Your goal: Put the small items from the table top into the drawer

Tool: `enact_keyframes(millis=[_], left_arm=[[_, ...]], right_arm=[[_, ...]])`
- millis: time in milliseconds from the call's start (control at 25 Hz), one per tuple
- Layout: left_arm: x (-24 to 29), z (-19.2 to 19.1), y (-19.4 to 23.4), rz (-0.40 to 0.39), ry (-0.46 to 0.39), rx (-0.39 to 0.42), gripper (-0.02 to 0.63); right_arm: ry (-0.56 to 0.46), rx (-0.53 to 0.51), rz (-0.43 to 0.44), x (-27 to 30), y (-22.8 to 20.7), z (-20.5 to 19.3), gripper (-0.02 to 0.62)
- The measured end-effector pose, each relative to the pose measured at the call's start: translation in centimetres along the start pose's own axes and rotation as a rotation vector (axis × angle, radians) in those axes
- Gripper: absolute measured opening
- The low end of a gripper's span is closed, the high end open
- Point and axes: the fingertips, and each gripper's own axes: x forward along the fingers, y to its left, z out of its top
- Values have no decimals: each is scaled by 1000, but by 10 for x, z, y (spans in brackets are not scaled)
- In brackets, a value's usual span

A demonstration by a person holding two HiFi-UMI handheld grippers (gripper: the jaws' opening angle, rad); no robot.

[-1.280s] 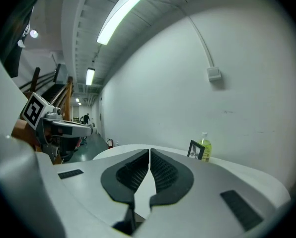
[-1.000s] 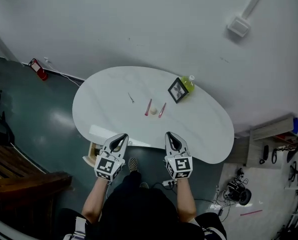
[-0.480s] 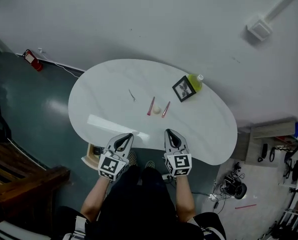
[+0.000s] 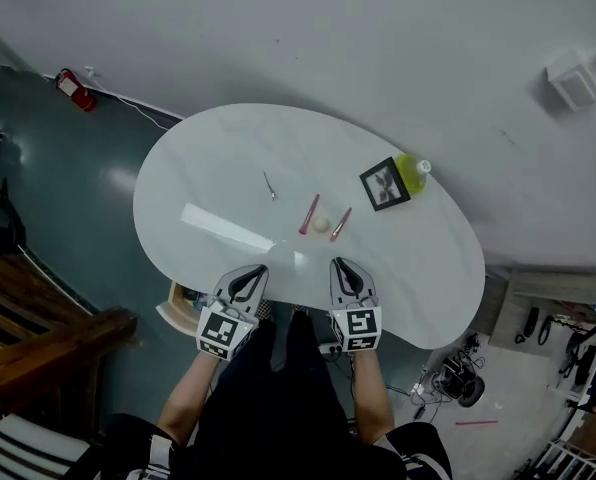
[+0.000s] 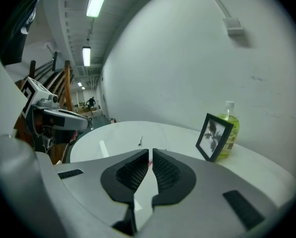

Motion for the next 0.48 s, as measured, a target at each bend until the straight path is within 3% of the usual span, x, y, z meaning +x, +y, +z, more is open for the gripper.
enact_keyframes(millis=[480], left_arm=[[29,-29,19,133,59,-98,21]], right_arm=[[123,-11,148,75,-21,-42,40]])
